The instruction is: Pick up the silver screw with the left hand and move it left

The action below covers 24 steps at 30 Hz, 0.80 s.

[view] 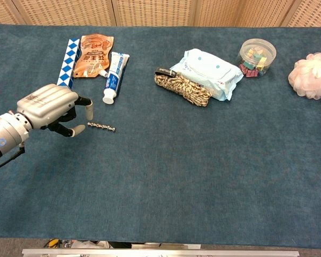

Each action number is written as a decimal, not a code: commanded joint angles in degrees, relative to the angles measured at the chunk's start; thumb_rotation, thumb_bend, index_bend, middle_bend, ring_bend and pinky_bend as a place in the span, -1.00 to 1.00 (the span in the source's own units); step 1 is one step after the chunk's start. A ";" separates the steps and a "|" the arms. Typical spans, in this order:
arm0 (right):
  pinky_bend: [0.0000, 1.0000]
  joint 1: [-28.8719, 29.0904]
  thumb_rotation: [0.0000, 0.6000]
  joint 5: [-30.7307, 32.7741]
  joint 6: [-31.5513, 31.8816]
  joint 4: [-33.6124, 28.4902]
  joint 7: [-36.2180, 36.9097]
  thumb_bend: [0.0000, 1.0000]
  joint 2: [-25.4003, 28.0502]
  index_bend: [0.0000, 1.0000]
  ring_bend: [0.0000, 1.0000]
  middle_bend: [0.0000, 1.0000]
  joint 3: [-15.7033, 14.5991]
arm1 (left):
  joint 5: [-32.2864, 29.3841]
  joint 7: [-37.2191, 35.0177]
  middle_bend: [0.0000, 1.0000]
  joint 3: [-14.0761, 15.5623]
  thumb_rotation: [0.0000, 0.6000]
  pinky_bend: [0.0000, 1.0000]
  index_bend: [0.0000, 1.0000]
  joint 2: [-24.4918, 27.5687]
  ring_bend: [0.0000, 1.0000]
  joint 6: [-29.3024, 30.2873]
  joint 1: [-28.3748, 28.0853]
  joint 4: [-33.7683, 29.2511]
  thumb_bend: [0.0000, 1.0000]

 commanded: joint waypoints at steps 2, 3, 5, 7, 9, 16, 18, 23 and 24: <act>-0.25 -0.06 1.00 0.02 -0.11 0.31 0.39 -0.57 -0.02 -0.12 -0.34 -0.15 -0.08 | -3.34 2.87 1.00 -1.38 1.00 0.86 -0.04 -1.87 0.96 -1.23 -0.51 0.71 -0.32; -0.25 -0.07 1.00 0.05 -0.15 0.41 0.52 -0.57 -0.04 -0.12 -0.34 -0.15 -0.10 | -4.24 3.61 1.00 -1.68 1.00 0.86 -0.03 -2.29 0.96 -1.47 -0.65 0.80 -0.33; -0.25 -0.08 1.00 0.18 -0.29 0.67 0.81 -0.57 -0.08 -0.12 -0.34 -0.15 -0.10 | -6.31 5.57 1.00 -2.30 1.00 0.86 -0.01 -3.18 0.97 -2.01 -1.04 1.02 -0.35; -0.25 -0.10 1.00 0.27 -0.40 0.88 1.02 -0.57 -0.09 -0.12 -0.34 -0.15 -0.11 | -8.42 7.81 1.00 -2.75 1.00 0.87 -0.01 -3.88 0.98 -2.51 -1.47 1.27 -0.35; -0.25 -0.13 1.00 0.32 -0.42 1.12 1.24 -0.57 -0.09 -0.12 -0.34 -0.15 -0.11 | -11.45 10.76 1.00 -3.23 1.00 0.88 -0.02 -4.63 1.00 -3.10 -2.00 1.26 -0.35; -0.25 -0.16 1.00 0.52 -0.80 2.01 2.13 -0.57 -0.31 -0.12 -0.34 -0.15 -0.18 | -18.55 17.47 1.00 -4.36 1.00 0.89 -0.07 -7.13 1.00 -2.90 -3.62 1.29 -0.35; -0.25 -0.20 1.00 0.59 -0.82 2.23 2.39 -0.57 -0.30 -0.12 -0.34 -0.15 -0.15 | -20.05 18.61 1.00 -4.52 1.00 0.89 -0.08 -7.74 1.00 -2.71 -3.98 1.42 -0.35; -0.25 -0.30 1.00 0.66 -0.86 2.74 3.01 -0.57 -0.25 -0.12 -0.34 -0.15 -0.14 | -22.64 20.61 1.00 -4.77 1.00 0.90 -0.10 -8.97 1.00 -1.87 -4.69 1.66 -0.35; -0.25 -0.30 1.00 0.65 -0.87 2.82 3.11 -0.57 -0.26 -0.12 -0.34 -0.15 -0.13 | -22.99 20.88 1.00 -4.83 1.00 0.90 -0.10 -9.16 1.00 -1.72 -4.83 1.70 -0.35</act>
